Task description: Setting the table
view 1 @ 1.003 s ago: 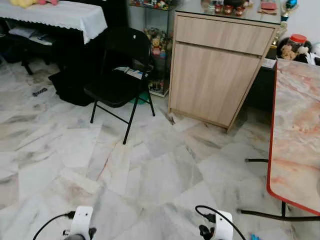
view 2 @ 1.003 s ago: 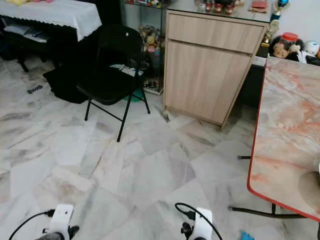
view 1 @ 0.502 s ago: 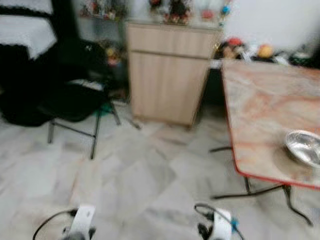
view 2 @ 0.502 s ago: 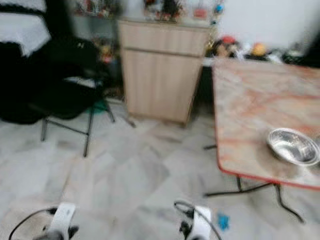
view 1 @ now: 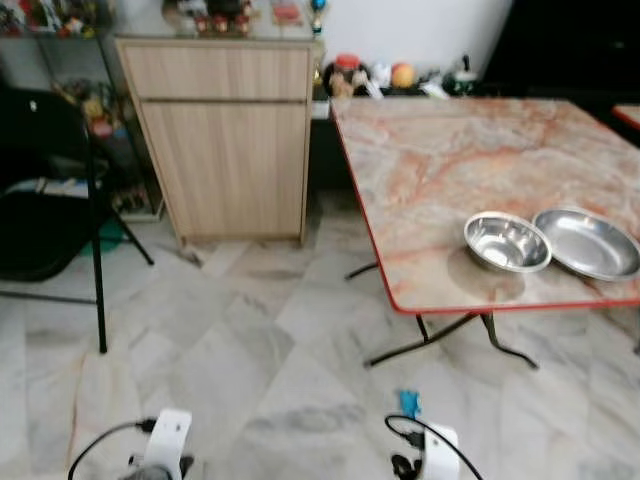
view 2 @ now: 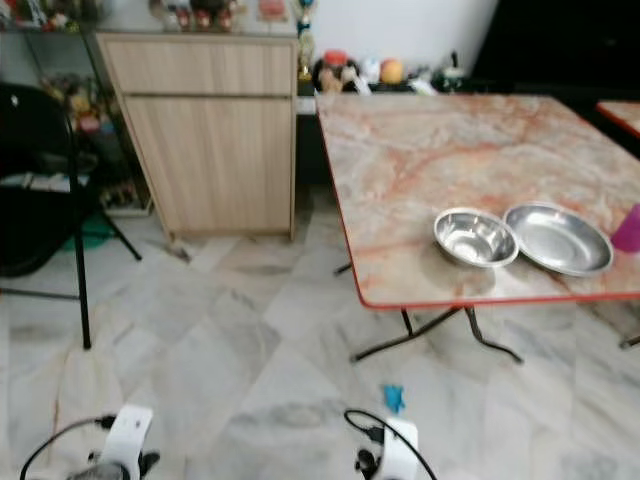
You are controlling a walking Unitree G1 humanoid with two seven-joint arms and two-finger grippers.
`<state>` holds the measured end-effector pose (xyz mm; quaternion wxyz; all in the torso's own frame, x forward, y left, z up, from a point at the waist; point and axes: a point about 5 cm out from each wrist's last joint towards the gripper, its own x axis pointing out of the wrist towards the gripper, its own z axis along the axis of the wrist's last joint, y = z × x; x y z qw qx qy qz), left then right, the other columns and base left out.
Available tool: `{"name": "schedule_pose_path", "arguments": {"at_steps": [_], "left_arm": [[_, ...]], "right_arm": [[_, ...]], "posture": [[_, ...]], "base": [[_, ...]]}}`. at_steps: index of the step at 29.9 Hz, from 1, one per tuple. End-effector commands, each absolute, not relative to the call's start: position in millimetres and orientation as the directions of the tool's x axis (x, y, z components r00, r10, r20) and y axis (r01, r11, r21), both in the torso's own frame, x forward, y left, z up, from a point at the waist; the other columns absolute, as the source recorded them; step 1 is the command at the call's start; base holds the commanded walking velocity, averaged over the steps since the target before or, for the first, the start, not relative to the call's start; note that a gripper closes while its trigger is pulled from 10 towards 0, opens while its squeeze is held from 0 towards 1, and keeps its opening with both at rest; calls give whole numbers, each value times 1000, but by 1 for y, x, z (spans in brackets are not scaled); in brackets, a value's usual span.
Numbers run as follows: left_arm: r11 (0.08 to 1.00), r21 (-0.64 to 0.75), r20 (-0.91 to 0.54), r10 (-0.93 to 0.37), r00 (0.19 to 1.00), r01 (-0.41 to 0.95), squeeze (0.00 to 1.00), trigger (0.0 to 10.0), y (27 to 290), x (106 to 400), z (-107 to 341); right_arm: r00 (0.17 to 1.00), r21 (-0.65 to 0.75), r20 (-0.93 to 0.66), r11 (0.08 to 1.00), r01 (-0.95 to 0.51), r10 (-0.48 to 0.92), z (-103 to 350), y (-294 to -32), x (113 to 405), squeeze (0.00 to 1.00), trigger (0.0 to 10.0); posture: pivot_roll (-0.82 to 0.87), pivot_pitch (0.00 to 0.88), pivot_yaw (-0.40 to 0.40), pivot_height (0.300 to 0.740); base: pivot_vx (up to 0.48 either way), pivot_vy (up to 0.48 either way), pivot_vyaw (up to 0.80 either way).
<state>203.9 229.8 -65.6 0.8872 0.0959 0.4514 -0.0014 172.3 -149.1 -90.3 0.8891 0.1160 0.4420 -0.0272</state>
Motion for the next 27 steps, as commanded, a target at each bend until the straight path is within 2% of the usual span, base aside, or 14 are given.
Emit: {"name": "schedule_pose_path", "arguments": {"at_steps": [1,12,27], "left_arm": [[984,164,-805,91,586,72,0,10000,230,202,-67],[981,178,-802,101,589,75,0,10000,233,201,-67],[984,168,-805,99,585,65,0,10000,230,199,-68]], "right_arm": [[613,172,-789,973,156,41,-90,-153,173,0,10000],[612,161,-790,978,135,46,-90,-154,171,0,10000],[618,160,-786,976,146,36,-89,-156,175,0,10000]], "posture": [[151,0,-5,740],[145,0,-5,740],[145,0,-15,740]], "base": [[0,0,0],[0,0,0],[0,-384,0]]}}
